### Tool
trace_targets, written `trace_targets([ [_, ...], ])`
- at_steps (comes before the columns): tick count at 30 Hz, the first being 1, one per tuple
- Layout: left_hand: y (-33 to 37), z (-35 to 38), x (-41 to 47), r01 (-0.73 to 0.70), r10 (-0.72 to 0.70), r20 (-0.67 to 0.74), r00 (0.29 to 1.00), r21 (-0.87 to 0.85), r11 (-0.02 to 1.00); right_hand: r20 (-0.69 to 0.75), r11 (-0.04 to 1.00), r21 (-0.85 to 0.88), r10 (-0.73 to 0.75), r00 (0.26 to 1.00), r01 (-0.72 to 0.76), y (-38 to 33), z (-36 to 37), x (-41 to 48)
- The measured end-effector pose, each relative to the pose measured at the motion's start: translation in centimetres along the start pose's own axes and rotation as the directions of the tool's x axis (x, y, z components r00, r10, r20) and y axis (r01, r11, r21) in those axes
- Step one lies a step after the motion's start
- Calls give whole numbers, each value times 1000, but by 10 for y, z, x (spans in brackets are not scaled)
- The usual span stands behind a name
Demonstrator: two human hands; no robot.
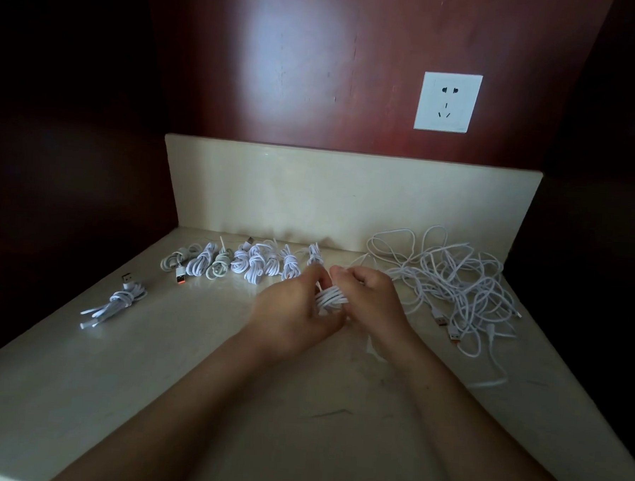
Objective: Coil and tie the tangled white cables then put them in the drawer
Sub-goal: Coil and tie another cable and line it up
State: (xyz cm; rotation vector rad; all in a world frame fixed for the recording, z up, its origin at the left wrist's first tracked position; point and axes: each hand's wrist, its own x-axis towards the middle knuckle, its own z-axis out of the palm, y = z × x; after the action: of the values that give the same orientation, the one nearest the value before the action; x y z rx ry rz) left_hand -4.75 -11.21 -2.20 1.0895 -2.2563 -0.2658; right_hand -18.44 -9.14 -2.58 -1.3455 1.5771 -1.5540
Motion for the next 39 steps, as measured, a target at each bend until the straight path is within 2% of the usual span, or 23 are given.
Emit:
trace_targets([
  [3, 4, 0, 0, 97, -99, -4, 995, -165, 981, 24, 994, 97, 54, 998, -56, -3, 0, -3],
  [6, 2, 1, -1, 83, -119, -91, 989, -325, 942, 29, 980, 161, 116, 993, -119, -9, 5, -6],
  [9, -2, 4, -1, 56, -133, -187, 973, -367, 929, -1, 974, 182, 135, 991, -132, -11, 8, -9],
  [13, -8, 9, 3, 61, -169, -171, 971, -504, 861, -22, 986, 133, 103, 994, -99, -12, 9, -11],
  [15, -11, 8, 3, 52, -168, -154, 974, -569, 821, 15, 987, 137, 84, 996, -86, -11, 9, -14],
  [17, -18, 4, 3, 50, -171, -162, 972, -568, 821, 64, 987, 140, 64, 996, -72, -12, 9, -15],
  [20, -34, 1, 5, 66, -185, -162, 969, -555, 829, 31, 989, 139, 43, 999, -47, -15, 3, -17],
  [25, -40, 2, 8, 94, -181, -110, 977, -538, 837, 48, 968, 248, -42, 998, 28, -20, -5, -19],
  [29, -31, -2, 6, 24, -74, -44, 996, -681, 732, 101, 944, 328, -85, 991, 48, -16, -3, -19],
  [32, -26, -5, 7, -21, -5, -32, 999, -760, 650, 150, 919, 393, -33, 988, -29, -15, 1, -22],
  [36, -23, -9, 7, -17, -61, -62, 996, -822, 570, 245, 896, 411, 73, 967, -172, -12, 5, -22],
  [39, -19, -12, 7, 14, -130, -60, 990, -864, 503, 286, 939, 295, 89, 954, -176, -8, 6, -24],
])
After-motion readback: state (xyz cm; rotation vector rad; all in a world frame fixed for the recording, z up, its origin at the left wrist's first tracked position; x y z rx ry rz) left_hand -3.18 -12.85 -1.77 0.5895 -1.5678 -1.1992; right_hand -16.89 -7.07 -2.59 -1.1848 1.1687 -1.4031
